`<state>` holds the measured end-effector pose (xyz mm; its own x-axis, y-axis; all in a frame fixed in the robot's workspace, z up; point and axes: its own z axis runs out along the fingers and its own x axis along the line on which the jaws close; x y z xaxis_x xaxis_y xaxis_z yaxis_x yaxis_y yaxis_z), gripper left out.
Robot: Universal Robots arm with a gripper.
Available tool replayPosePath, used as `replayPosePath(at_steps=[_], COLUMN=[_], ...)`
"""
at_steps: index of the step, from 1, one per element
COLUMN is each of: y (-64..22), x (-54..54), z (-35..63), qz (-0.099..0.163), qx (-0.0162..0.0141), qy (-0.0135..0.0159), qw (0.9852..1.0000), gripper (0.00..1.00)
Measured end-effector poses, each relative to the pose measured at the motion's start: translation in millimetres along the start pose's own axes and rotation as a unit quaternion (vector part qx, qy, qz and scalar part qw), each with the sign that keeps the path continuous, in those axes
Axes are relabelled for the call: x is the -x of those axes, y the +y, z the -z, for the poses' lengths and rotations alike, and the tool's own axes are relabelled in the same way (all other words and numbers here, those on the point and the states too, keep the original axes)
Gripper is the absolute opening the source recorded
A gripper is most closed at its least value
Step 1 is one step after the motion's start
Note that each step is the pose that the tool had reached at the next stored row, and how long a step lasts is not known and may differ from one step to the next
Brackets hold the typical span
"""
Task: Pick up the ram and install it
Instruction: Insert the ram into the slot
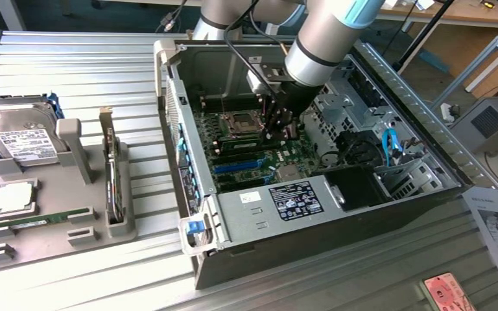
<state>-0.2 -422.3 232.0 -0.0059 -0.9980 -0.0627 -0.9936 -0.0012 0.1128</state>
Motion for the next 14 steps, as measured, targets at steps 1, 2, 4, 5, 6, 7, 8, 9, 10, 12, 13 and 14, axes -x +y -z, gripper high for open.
replayPosePath(at_steps=[1,2,4,5,6,7,8,9,10,12,13,14], y=[0.0,0.0,0.1,0.2,0.3,0.4,0.4,0.4,0.4,0.4,0.4,0.3], x=[0.0,0.1,0.1,0.1,0.2,0.2,0.2,0.3,0.2,0.2,0.2,0.2], z=[0.0,0.2,1.2,1.9,2.6,3.2,3.2,3.2,3.2,3.4,3.4,3.4], qz=[0.000,0.000,0.000,0.000,0.000,0.000,0.000,0.000,0.000,0.000,0.000,0.000], qx=[0.0000,0.0000,0.0000,0.0000,0.0000,0.0000,0.0000,-0.0001,-0.0001,0.0000,0.0000,0.0000], qy=[0.0000,-0.0002,-0.0002,0.0000,-0.0001,0.0000,-0.0002,-0.0002,-0.0002,0.0000,0.0000,0.0001], qw=[1.0000,1.0000,1.0000,1.0000,1.0000,1.0000,1.0000,1.0000,1.0000,1.0000,1.0000,1.0000], gripper=[0.12,0.12,0.12,0.12,0.12,0.12,0.12,0.12,0.12,0.12,0.12,0.12])
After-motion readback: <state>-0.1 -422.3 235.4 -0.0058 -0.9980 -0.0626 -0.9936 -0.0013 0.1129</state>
